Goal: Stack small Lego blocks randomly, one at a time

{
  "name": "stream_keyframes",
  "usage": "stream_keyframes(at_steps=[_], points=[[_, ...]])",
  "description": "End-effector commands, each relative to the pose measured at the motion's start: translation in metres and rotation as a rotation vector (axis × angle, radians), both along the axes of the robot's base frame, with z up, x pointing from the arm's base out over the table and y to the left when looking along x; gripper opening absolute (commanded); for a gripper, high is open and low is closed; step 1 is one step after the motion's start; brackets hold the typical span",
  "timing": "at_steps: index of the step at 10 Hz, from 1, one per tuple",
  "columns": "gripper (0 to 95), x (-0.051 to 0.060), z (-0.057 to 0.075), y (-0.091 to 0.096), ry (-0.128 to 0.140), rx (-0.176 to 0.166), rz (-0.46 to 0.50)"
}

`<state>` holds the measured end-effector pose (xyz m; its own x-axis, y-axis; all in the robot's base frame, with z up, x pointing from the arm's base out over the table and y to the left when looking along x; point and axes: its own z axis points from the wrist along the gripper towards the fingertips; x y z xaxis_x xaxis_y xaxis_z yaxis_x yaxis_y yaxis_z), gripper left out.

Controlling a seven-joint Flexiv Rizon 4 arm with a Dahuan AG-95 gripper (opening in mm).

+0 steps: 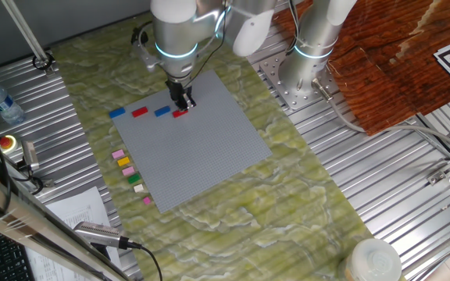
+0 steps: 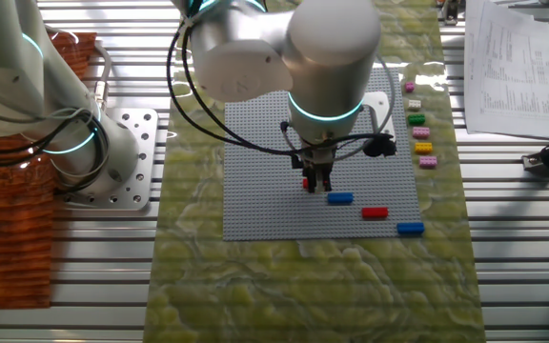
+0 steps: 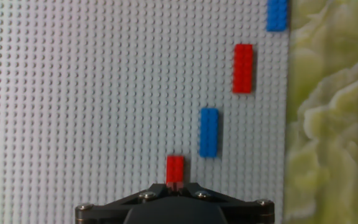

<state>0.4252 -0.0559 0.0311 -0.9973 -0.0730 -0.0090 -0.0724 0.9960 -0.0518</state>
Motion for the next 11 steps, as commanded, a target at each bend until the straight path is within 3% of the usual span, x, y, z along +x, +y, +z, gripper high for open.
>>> stream_keyframes(at_steps=[1,5,6,11], points=[[0.0,0.002,-0.006,0.002,0.003,0.004,0.002],[0.0,0.006,-0.023,0.002,0.016,-0.006,0.000],[0.0,0.007,-0.028,0.001,0.009,-0.011,0.005],[0.0,0.009,-0.040,0.001,0.019,-0.011,0.008]])
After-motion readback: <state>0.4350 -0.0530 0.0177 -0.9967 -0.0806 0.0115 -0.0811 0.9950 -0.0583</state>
